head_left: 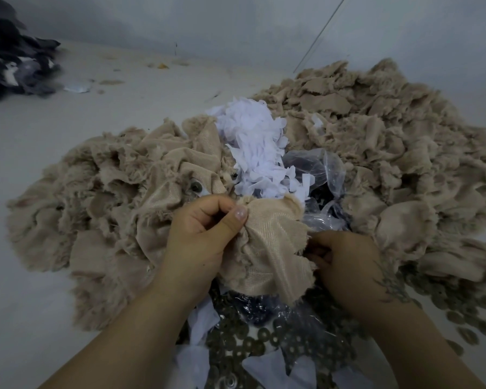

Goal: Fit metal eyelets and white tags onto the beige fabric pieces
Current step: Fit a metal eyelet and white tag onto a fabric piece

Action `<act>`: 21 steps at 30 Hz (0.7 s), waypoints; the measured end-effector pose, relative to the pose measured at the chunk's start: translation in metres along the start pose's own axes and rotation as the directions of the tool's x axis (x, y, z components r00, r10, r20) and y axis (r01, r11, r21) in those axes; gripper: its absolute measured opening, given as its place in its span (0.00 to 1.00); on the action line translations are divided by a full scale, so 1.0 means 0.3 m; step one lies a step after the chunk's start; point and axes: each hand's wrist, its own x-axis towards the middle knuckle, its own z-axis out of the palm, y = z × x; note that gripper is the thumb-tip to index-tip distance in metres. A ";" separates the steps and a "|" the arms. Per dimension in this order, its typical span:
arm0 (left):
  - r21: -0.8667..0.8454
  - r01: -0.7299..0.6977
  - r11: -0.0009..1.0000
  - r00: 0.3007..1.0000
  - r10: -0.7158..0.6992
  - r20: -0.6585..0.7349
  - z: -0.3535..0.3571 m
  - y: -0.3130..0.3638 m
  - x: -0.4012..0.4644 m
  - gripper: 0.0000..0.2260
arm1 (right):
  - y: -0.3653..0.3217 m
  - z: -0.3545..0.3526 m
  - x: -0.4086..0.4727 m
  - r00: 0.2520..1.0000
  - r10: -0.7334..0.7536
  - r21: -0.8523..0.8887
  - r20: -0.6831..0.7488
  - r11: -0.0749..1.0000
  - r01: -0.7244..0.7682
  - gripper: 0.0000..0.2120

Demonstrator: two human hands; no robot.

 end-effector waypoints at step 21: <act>0.018 -0.008 1.000 1.000 0.007 0.026 0.005 -0.002 -0.001 0.07 | -0.079 -0.063 -0.066 0.992 -0.069 0.470 0.110 0.883 0.010 0.10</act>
